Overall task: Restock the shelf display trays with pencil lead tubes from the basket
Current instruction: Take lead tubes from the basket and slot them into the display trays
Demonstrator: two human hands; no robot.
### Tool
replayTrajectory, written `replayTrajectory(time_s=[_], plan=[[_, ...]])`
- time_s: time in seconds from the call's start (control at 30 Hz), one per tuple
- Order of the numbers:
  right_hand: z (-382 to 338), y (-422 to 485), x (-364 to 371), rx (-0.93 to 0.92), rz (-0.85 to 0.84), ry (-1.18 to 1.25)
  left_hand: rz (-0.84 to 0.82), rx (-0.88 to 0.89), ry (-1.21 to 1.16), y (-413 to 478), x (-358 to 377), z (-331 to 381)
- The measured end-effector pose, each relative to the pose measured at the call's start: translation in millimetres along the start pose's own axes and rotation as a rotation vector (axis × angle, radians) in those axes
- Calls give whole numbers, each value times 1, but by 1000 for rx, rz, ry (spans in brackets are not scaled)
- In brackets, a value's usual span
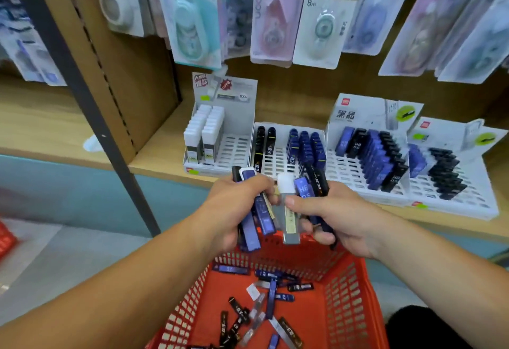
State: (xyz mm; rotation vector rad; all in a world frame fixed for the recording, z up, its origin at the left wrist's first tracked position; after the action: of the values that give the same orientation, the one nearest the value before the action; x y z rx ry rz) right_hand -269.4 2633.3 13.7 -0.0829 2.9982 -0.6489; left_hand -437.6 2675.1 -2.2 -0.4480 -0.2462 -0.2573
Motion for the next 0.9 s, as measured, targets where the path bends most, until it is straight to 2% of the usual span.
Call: replayTrajectory(time_s=[0.1, 0.3, 0.4, 0.57, 0.7, 0.8, 0.9], plan=[[-5, 11, -10, -21, 89, 123, 9, 49, 34, 4, -4, 7], [-19, 30, -9, -108, 151, 245, -42, 148, 232, 2, 0, 19], [-27, 40, -3, -134, 150, 302, -12, 163, 198, 7, -6, 28], [-56, 46, 9, -229, 70, 332, -113, 66, 24, 13, -25, 42], [-67, 50, 22, -286, 19, 286, -166, 5, 30, 8, -45, 51], [-77, 54, 29, -316, 163, 92, -22, -14, 11, 11, -63, 52], [-87, 63, 37, -329, 314, 1, 154, -7, 7, 18, -87, 52]])
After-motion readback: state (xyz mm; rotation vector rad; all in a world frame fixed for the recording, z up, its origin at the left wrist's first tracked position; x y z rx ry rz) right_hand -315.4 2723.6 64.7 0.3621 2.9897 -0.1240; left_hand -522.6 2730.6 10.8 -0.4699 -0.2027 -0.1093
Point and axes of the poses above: each hand's wrist, its own y-axis towards the middle knuckle, its own x-axis out of the palm, z = x × y, the point moved 4 cm from there along y, towards the middle knuckle, and after that the axes turned 1 degree about -z, right-handed, at the moved point
